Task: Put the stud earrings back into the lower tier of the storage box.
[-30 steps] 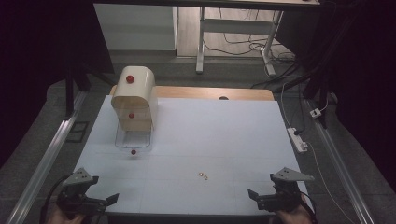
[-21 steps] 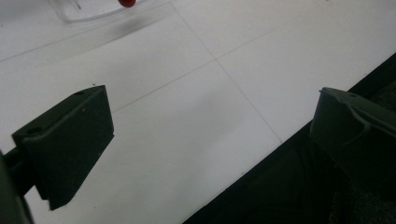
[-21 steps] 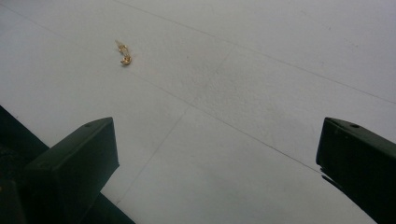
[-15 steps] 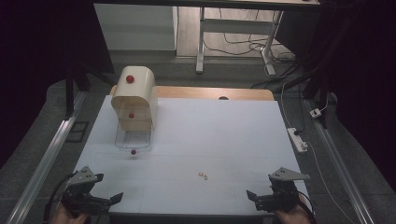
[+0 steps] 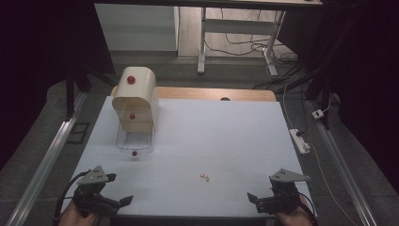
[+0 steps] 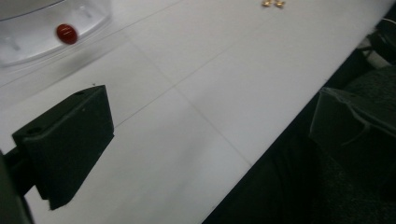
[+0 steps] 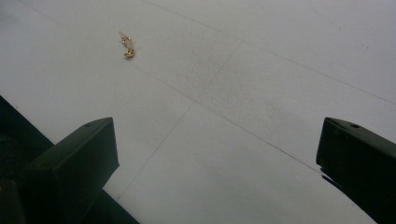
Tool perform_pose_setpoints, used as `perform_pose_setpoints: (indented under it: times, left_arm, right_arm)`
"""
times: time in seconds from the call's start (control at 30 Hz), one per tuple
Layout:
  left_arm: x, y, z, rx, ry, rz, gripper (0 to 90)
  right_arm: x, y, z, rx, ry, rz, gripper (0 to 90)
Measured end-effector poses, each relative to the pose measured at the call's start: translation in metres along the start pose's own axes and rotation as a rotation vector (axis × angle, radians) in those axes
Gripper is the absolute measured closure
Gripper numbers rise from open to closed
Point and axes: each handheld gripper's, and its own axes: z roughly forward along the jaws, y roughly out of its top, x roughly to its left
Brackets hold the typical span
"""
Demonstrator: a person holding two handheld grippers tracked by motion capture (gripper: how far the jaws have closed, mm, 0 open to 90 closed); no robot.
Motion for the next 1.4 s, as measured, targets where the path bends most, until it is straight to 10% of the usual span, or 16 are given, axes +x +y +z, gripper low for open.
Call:
perform_pose_setpoints:
  times: [0.23,0.57,0.7,1.4]
  left_arm:
    - [-0.006,0.011,0.017,0.030,-0.048,0.081,0.0]
    - [-0.010,0.031,0.038,-0.020,-0.124,0.095,0.0]
    - [-0.011,0.038,0.053,0.037,-0.165,0.130,0.0]
    - [-0.025,0.080,0.118,0.117,-0.161,0.184,0.0]
  right_arm:
    - [0.000,0.001,0.001,0.011,0.005,-0.005,0.0]
    - [0.001,0.001,0.002,0.018,0.015,-0.019,0.0]
    - [0.002,0.001,0.003,0.024,0.019,-0.024,0.0]
    - [0.004,0.002,0.006,0.056,0.022,-0.056,0.0]
